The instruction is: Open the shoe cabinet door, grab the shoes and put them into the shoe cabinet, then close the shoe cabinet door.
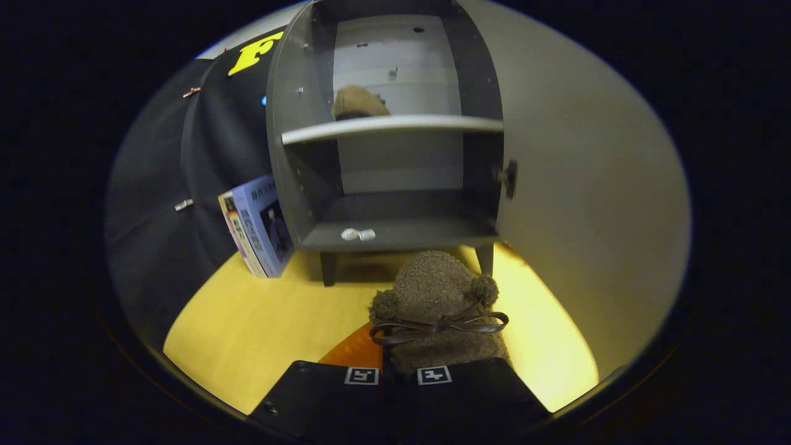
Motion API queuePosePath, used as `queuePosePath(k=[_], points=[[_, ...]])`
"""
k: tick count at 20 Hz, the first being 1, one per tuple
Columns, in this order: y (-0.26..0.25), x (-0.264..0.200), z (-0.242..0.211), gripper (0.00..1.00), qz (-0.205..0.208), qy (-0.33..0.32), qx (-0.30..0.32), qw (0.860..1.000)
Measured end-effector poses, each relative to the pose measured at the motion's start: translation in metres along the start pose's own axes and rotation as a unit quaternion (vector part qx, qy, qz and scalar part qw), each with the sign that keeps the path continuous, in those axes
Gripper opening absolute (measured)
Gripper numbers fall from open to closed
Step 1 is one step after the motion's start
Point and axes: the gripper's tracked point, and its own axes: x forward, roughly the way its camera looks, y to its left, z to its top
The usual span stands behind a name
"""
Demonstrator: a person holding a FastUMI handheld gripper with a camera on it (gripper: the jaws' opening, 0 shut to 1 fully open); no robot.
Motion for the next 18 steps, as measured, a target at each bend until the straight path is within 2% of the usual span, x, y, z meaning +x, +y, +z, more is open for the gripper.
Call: queuePosePath(k=[3,7,14,18], points=[[0.003,-0.028,0.063,0.08,0.007,-0.029,0.006,1.000],[0.010,-0.052,0.141,0.08,0.028,-0.053,0.060,0.996],[-0.003,-0.042,0.251,0.08,0.005,-0.102,0.053,0.993],[0.009,-0.011,0.312,0.08,0.014,-0.122,0.031,0.992]])
